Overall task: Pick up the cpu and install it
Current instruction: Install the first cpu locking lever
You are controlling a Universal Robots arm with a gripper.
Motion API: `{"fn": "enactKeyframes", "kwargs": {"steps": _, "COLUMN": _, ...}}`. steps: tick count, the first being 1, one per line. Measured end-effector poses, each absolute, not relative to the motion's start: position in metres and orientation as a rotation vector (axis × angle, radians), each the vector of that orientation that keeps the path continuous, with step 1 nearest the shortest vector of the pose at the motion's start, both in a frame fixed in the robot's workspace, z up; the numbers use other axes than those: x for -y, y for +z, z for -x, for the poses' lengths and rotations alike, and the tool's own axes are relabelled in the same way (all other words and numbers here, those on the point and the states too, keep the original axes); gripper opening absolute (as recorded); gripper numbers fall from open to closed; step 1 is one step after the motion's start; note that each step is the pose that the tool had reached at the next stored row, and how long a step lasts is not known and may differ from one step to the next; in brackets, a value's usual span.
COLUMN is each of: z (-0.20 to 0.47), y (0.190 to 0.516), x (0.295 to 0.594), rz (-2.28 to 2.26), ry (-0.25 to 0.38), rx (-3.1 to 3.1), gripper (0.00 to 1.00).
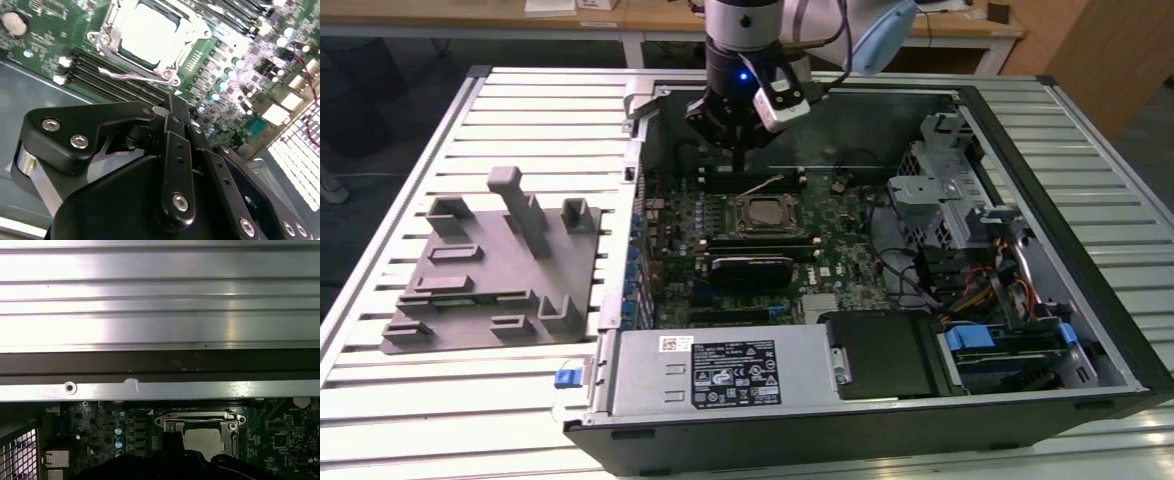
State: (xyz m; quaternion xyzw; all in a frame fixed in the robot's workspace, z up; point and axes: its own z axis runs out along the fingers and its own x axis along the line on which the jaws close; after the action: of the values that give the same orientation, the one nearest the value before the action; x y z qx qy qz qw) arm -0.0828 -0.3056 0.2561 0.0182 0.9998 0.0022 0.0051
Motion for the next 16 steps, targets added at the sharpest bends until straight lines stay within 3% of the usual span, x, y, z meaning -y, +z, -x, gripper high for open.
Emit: {"fn": "enactKeyframes", "kwargs": {"steps": 16, "z": 0.063, "y": 0.253, "x": 0.307, "rz": -0.057, "ry": 0.060, "rx": -3.131, "gripper": 0.12}}
